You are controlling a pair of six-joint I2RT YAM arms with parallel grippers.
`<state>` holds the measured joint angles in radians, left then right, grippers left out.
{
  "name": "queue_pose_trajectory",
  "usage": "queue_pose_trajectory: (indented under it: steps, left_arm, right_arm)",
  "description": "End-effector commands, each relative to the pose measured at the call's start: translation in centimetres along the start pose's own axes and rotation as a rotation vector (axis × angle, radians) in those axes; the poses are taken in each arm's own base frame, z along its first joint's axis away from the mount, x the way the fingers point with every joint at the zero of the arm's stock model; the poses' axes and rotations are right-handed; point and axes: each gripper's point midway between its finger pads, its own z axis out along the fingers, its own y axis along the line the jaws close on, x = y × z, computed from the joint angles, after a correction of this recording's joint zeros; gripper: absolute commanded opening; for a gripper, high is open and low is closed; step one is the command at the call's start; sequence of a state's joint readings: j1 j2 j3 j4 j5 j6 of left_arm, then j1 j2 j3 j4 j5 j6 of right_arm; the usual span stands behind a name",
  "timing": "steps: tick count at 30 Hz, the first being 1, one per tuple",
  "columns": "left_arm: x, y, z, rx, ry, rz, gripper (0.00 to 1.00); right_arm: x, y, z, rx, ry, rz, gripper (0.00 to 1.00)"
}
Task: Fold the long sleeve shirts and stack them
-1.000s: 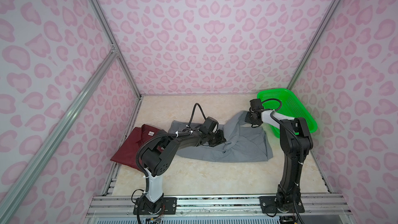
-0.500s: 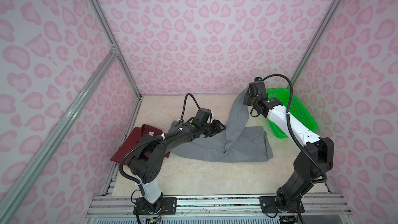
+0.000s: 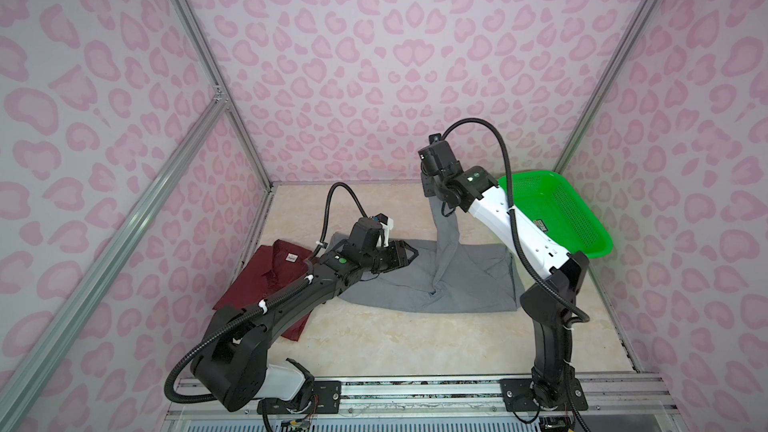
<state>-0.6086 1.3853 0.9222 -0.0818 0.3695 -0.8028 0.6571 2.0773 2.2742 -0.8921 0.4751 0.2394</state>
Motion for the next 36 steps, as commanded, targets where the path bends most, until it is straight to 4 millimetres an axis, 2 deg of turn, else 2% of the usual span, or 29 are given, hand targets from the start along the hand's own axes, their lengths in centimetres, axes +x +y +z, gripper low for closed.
queue_pose_trajectory:
  steps: [1, 4, 5, 7, 10, 13, 14, 17, 20, 24, 25, 26, 29, 32, 36]
  left_arm:
    - [0.6, 0.2, -0.7, 0.008, -0.008, 0.026, 0.56]
    - [1.3, 0.6, -1.0, 0.025, -0.011, 0.009, 0.56]
    - [1.5, 0.6, -1.1, 0.032, -0.012, 0.006, 0.56]
    - [1.7, 0.7, -1.3, 0.044, -0.017, 0.002, 0.56]
    - [2.1, 0.9, -1.5, 0.044, -0.020, 0.003, 0.56]
    - [2.2, 1.0, -1.7, 0.039, -0.024, 0.008, 0.56]
    - [2.2, 1.2, -1.8, 0.032, -0.023, 0.008, 0.56]
    - [2.1, 1.4, -2.0, 0.015, -0.033, 0.014, 0.56]
    - [2.1, 1.6, -2.2, 0.006, -0.040, 0.020, 0.56]
    - [2.1, 2.1, -1.9, -0.017, -0.041, 0.017, 0.57]
    - [2.1, 2.2, -1.8, -0.019, -0.040, 0.013, 0.56]
    - [2.1, 2.2, -1.7, -0.019, -0.036, 0.013, 0.56]
    - [1.9, 2.3, -1.9, -0.030, -0.044, 0.017, 0.57]
    - [1.8, 2.4, -2.1, -0.040, -0.049, 0.026, 0.57]
    - [1.8, 2.8, -2.2, -0.067, -0.047, 0.042, 0.57]
  right_arm:
    - [3.0, 0.4, 1.8, 0.086, 0.109, -0.091, 0.00]
    - [4.3, 2.7, 3.7, 0.067, 0.147, -0.113, 0.03]
    - [5.6, 3.7, 4.9, 0.056, 0.185, -0.120, 0.05]
    - [6.7, 5.4, 5.5, -0.008, 0.233, -0.098, 0.08]
    - [7.6, 8.4, 4.8, -0.102, 0.262, -0.067, 0.14]
    - [8.8, 11.9, 4.1, -0.304, 0.333, 0.022, 0.28]
    - [8.9, 13.0, 3.8, -0.370, 0.344, 0.041, 0.29]
    - [8.7, 14.2, 3.2, -0.473, 0.366, 0.123, 0.36]
    - [8.6, 14.6, 2.7, -0.534, 0.390, 0.166, 0.47]
    - [8.0, 14.8, 1.3, -0.587, 0.398, 0.164, 0.50]
    - [8.1, 14.6, 1.1, -0.597, 0.411, 0.160, 0.50]
    - [7.6, 13.6, 0.5, -0.584, 0.401, 0.160, 0.49]
    - [7.4, 8.3, 1.0, -0.418, 0.336, 0.139, 0.48]
    - [9.3, 4.0, 2.5, -0.375, 0.343, 0.197, 0.46]
    - [13.1, -2.0, 5.2, -0.311, 0.397, 0.292, 0.40]
